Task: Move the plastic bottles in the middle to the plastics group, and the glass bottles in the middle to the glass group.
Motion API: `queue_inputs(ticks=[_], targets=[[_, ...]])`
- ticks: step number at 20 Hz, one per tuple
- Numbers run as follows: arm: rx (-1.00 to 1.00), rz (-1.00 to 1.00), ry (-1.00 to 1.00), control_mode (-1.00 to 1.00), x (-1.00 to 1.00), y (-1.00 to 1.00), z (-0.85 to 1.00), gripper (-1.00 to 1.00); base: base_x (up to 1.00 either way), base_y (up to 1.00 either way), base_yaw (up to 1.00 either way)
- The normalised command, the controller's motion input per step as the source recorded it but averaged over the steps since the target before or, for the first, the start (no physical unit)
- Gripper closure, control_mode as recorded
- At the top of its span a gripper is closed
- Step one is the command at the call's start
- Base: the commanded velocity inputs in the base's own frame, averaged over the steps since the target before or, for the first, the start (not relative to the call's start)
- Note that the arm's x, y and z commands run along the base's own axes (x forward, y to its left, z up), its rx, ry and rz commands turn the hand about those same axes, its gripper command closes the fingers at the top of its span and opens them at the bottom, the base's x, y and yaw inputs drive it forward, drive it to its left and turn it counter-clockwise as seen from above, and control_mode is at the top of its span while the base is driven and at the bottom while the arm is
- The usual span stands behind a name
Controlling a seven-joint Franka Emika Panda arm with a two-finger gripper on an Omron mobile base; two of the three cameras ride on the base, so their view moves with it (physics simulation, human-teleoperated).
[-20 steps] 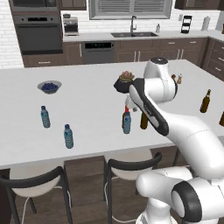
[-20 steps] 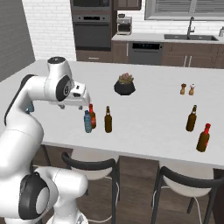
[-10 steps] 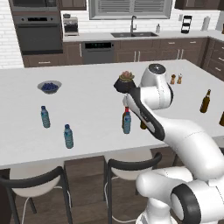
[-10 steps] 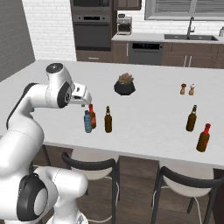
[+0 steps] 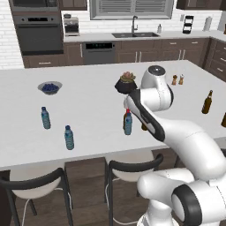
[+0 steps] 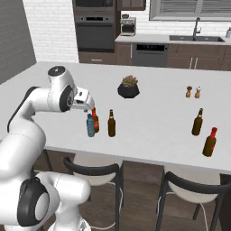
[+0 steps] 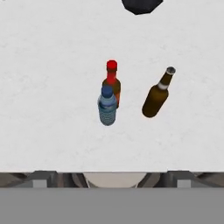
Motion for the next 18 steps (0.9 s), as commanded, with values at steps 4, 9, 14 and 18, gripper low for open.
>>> queue_inputs(ticks=[4, 9, 14, 18], targets=[[0.00, 0.01, 0.05, -1.00, 0.00, 0.00, -0.05, -1.00, 0.00, 0.00, 0.00], [0.00, 0.03, 0.02, -1.00, 0.05, 0.00, -0.25, -1.00, 0.00, 0.00, 0.00], [0.02, 0.03, 0.00, -1.00, 0.17, 0.00, -0.32, -1.00, 0.00, 0.00, 0.00], [0.03, 0.02, 0.00, -1.00, 0.24, 0.00, -0.15, -1.00, 0.00, 0.00, 0.00]])
